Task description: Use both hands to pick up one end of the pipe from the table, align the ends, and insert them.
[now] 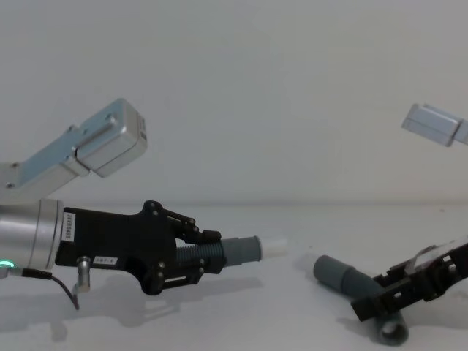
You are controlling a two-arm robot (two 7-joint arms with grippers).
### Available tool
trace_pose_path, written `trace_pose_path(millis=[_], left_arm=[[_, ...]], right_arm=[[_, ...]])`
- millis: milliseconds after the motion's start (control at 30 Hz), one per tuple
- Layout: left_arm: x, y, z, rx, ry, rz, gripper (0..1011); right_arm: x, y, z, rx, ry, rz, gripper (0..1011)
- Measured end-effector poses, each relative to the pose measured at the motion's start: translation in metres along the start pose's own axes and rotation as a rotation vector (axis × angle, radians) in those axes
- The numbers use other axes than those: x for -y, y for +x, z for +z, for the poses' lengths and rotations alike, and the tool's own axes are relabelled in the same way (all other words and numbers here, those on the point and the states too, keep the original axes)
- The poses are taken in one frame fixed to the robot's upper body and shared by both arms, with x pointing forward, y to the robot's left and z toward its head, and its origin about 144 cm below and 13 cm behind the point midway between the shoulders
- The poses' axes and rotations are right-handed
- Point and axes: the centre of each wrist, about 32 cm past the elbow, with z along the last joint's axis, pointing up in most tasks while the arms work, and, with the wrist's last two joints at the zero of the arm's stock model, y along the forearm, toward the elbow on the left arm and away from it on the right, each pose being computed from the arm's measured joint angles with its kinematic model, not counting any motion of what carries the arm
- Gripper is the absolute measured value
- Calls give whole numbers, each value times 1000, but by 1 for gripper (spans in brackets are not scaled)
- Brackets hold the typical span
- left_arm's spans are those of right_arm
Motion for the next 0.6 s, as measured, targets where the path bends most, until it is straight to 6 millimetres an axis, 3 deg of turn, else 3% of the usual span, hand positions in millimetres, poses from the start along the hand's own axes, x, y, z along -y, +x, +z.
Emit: trace_pose_path(millis=[600], left_arm=[[0, 0, 0, 0, 0, 0, 314]], right_arm=[[-2, 2, -1, -16, -1, 14, 306]])
